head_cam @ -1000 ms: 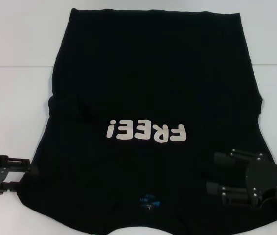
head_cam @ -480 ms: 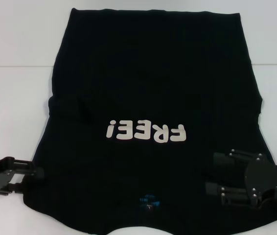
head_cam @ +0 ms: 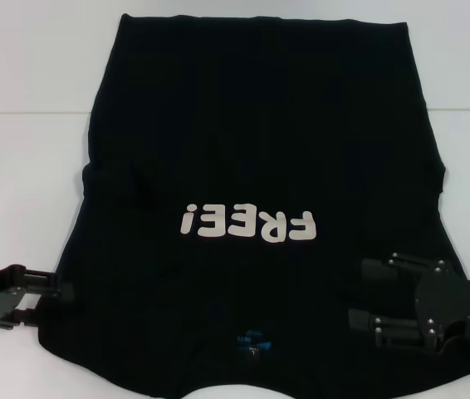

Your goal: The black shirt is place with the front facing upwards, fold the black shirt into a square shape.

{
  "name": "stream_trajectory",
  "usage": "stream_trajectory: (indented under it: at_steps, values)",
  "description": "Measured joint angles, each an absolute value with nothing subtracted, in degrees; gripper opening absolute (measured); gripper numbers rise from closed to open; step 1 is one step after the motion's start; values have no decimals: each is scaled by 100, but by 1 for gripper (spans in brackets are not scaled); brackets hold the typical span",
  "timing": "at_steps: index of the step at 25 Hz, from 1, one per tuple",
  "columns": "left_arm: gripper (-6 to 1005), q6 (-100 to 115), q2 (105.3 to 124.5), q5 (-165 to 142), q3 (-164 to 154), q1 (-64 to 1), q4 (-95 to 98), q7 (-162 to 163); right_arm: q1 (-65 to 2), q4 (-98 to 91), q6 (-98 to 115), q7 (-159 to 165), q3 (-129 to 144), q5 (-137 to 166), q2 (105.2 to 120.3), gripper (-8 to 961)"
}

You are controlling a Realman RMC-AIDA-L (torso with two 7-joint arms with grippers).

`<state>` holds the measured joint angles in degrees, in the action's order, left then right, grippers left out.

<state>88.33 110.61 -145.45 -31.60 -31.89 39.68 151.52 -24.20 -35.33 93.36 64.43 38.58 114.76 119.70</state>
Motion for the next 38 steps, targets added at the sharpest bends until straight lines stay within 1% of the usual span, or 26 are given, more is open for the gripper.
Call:
stream_trajectory:
  at_steps: [9, 31, 37, 38]
  values:
    - [767, 8719, 11004, -14563, -3223, -3164, 3982, 15138, -2444, -3533, 9336, 6440, 3858, 11469, 11970, 816]
    - [766, 8707, 11051, -14563, -3581, -3225, 4021, 15033, -2480, -3536, 9333, 6443, 3858, 11453, 11970, 814]
    - [607, 8649, 11096, -14623, -3730, -3192, 4210, 15046, -2478, -3541, 9333, 6443, 3849, 11402, 11970, 813]
    - [540, 8648, 11104, -14625, -3730, -3184, 4248, 15046, -2478, -3541, 9333, 6443, 3849, 11401, 11970, 813]
